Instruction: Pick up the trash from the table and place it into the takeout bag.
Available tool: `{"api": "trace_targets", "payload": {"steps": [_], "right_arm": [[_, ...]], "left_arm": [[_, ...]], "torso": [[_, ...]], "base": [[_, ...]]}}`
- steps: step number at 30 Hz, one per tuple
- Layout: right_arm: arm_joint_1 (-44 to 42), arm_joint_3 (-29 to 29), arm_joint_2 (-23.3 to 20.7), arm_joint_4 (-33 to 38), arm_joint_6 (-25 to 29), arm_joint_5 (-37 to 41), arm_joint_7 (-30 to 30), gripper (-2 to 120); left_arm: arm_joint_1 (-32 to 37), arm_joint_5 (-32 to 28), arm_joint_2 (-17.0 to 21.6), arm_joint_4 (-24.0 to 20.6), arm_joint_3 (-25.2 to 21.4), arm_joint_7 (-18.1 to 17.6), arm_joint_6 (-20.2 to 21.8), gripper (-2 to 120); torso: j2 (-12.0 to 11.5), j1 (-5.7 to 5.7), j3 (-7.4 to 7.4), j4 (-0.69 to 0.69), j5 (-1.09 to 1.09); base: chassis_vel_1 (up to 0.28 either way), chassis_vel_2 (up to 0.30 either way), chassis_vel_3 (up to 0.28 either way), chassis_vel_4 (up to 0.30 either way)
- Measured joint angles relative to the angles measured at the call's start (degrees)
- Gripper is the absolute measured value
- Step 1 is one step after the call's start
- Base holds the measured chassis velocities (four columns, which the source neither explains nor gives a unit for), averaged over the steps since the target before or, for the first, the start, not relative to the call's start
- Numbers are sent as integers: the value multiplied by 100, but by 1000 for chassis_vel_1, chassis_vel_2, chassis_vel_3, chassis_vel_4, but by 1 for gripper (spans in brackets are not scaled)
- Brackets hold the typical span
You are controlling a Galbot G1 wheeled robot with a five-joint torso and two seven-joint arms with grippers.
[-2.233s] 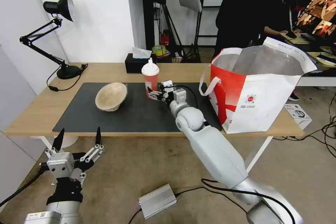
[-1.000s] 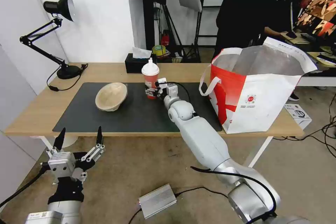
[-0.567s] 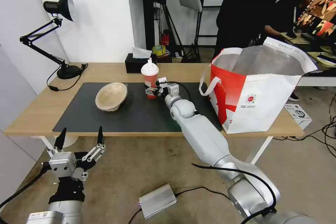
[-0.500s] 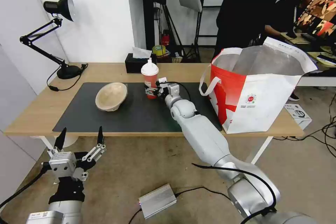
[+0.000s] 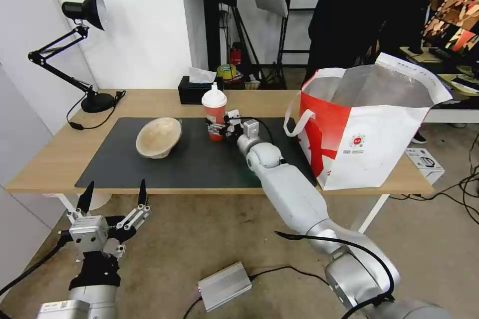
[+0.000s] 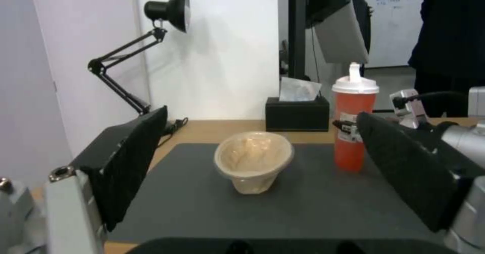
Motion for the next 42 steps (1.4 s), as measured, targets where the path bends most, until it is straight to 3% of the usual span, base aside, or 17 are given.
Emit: {"api": "trace_targets", "payload": {"steps": [10,13,20,26,34,42], "right_arm": [[-24,-9,-2,66,-2,2,-34,37],[-31,-9,-3,79,-4,2,-34,34],[-93,-4,-12,233,-24,2,12,32],[-251,-11,-151,798,-271,20,321,33],[-370,-189,-493,1686,-642,216,721,34],[-537,-459,-1196,3200,-1150,850,1226,34]], "left_arm": [[-40,-8,12,0,16,0,-2,100],[-45,-15,18,0,12,0,-2,100],[-62,-23,22,0,5,0,-3,100],[-65,-34,27,0,-13,1,-3,100],[-76,-36,29,0,-19,2,-5,100],[-94,-38,33,0,-22,0,-9,100]], "torso": [[0,0,0,0,0],[0,0,0,0,0],[0,0,0,0,0],[0,0,0,0,0],[0,0,0,0,0],[0,-1,0,-1,1]], "base": [[0,0,0,0],[0,0,0,0],[0,0,0,0],[0,0,0,0],[0,0,0,0],[0,0,0,0]]}}
